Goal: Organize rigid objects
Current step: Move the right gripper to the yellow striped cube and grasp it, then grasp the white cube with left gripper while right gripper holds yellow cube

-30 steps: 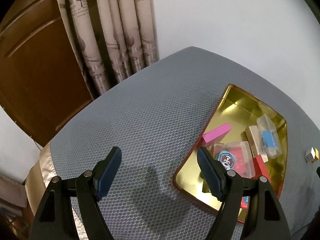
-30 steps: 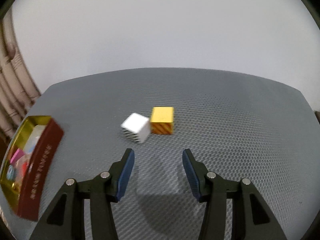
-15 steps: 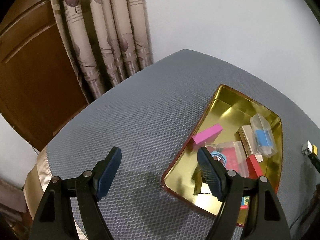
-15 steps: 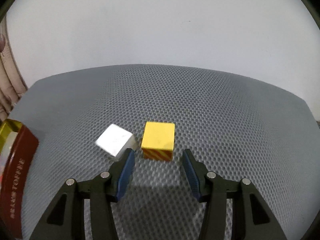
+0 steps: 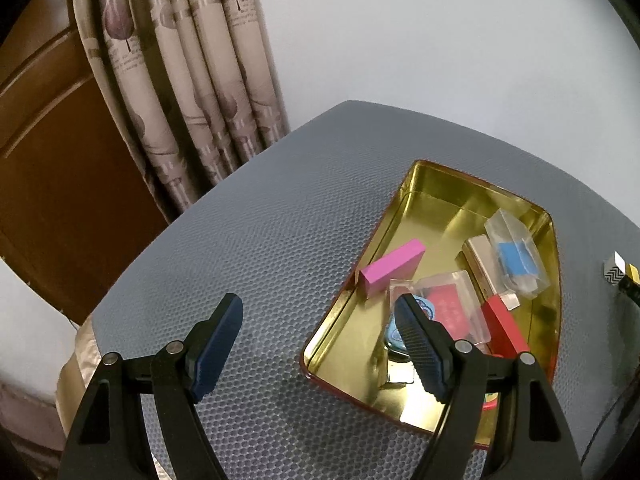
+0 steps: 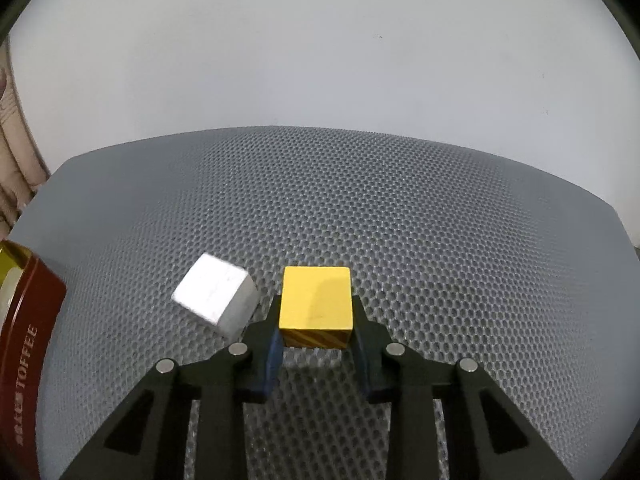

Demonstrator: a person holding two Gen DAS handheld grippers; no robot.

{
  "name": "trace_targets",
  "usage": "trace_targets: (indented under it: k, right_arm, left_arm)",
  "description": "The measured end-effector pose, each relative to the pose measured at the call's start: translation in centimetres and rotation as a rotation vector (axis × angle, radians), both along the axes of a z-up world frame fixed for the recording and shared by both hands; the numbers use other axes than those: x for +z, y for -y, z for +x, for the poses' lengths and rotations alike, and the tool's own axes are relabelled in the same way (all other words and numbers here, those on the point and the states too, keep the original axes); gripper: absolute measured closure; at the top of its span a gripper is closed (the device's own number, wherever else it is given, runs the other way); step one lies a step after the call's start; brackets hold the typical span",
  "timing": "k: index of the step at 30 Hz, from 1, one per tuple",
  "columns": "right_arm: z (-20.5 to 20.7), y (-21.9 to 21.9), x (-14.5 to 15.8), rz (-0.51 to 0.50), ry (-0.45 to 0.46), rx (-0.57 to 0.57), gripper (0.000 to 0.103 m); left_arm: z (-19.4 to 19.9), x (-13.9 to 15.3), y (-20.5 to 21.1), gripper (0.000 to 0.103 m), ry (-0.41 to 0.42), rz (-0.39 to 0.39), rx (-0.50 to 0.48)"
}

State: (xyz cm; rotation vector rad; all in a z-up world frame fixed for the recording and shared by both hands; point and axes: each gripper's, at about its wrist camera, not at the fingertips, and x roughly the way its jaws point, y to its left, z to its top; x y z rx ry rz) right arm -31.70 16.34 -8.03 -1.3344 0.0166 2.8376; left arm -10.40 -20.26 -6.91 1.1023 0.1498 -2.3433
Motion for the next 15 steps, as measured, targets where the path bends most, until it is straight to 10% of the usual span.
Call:
trace_targets:
  k: [15]
  right_arm:
    - [3.2,-2.6,-0.1,0.005,0.001,0.036,0.073]
  left_arm:
    - [-2.2,0.4,-7.6,0.027,-0.004,-0.115,-0.134]
